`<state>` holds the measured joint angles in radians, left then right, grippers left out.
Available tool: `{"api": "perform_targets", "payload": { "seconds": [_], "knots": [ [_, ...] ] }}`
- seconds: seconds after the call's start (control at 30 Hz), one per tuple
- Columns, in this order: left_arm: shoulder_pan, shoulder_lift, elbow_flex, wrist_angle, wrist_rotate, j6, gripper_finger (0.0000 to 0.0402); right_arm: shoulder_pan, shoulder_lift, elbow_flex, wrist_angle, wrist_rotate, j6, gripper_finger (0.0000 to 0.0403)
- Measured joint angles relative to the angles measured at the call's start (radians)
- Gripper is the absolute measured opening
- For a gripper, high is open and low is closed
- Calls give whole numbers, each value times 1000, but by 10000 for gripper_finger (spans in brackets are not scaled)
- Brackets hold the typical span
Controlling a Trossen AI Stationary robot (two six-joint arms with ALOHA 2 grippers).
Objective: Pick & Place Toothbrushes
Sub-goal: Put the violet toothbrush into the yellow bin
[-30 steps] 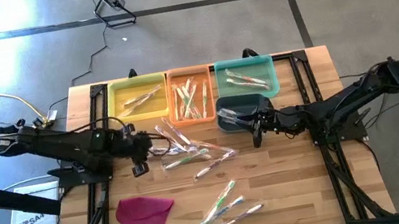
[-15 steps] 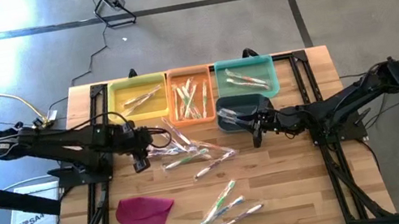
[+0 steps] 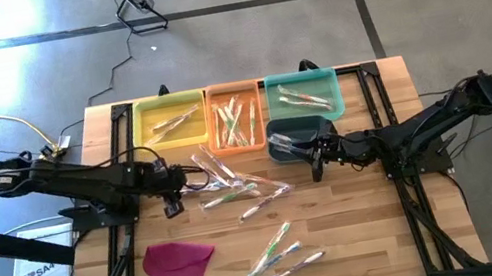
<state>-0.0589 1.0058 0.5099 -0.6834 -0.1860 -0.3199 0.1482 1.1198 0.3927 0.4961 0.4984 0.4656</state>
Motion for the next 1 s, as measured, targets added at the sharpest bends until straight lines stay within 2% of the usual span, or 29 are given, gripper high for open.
{"api": "perform_targets", "payload": {
  "seconds": [0.1,1.0],
  "knots": [
    [0,0,-12,38,0,-2,148,0,0,0,0,0,0,98],
    [0,0,-15,39,8,-3,148,0,0,0,0,0,0,98]
  ]
}}
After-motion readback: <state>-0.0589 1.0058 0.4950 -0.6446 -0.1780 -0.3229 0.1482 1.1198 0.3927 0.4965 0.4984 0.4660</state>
